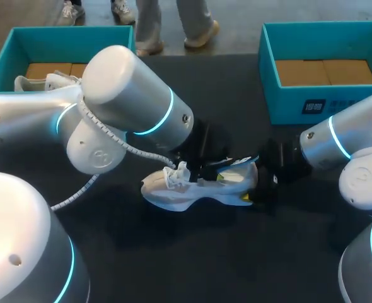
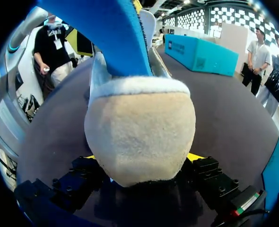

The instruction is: Take the shoe out of the shoebox, open the shoe tongue, remove and reinsert the insole, then place the shoe into the shoebox

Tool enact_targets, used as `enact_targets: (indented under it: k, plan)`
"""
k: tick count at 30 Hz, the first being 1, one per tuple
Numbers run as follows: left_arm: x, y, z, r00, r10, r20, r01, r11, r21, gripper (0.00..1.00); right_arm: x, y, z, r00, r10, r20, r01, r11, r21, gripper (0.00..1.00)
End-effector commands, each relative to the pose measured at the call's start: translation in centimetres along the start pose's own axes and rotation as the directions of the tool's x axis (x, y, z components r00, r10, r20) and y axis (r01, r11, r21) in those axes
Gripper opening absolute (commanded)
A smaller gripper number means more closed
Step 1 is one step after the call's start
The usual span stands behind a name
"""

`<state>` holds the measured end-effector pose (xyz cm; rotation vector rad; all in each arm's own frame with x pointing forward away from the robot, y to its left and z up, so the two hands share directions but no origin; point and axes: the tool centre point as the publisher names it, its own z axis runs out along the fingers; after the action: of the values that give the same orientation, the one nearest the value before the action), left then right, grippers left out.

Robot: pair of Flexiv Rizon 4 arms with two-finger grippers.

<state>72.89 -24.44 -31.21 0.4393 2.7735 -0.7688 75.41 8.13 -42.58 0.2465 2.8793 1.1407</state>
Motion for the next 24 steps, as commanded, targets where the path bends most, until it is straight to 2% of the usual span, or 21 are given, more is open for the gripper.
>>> enact_targets:
  k: [1, 13, 17, 19, 20, 21, 23, 24]
  plan:
    - [-0.02, -0.02, 0.82, 1.000, -0.014, 0.017, 0.014, 1.000, 0.017, 0.51, -0.06, -0.10, 0.04, 1.000, 0.000, 0.001, 0.000, 1.000, 0.002, 0.00]
    - [-0.11, -0.21, 1.41, 0.997, -0.061, 0.056, 0.059, 0.998, 0.036, 0.49, -0.06, -0.10, 0.04, 1.000, 0.000, 0.001, 0.000, 1.000, 0.002, 0.00]
    - [-0.11, -0.20, 1.46, 0.996, -0.068, 0.058, 0.065, 0.997, 0.047, 0.43, -0.06, -0.10, 0.04, 1.000, 0.000, 0.001, 0.000, 1.000, 0.002, 0.00]
    - [-0.12, -0.19, 1.44, 0.996, -0.072, 0.060, 0.069, 0.996, 0.053, 0.36, -0.06, -0.10, 0.04, 1.000, 0.000, 0.001, 0.000, 1.000, 0.002, 0.00]
    - [-0.14, -0.17, 1.44, 0.996, -0.075, 0.058, 0.072, 0.996, 0.056, 0.20, -0.06, -0.10, 0.04, 1.000, 0.000, 0.001, 0.000, 1.000, 0.002, 0.00]
    - [-0.18, -0.12, 1.43, 0.996, -0.077, 0.055, 0.074, 0.995, 0.060, 0.10, -0.06, -0.10, 0.04, 1.000, 0.000, 0.001, 0.000, 1.000, 0.002, 0.00]
    - [-0.20, -0.08, 1.43, 0.995, -0.079, 0.055, 0.075, 0.995, 0.061, 0.00, -0.06, -0.10, 0.04, 1.000, 0.000, 0.001, 0.000, 1.000, 0.002, 0.00]
    - [-0.21, -0.06, 1.44, 0.996, -0.079, 0.051, 0.075, 0.995, 0.063, 0.00, -0.06, -0.10, 0.04, 1.000, 0.000, 0.001, 0.000, 1.000, 0.002, 0.00]
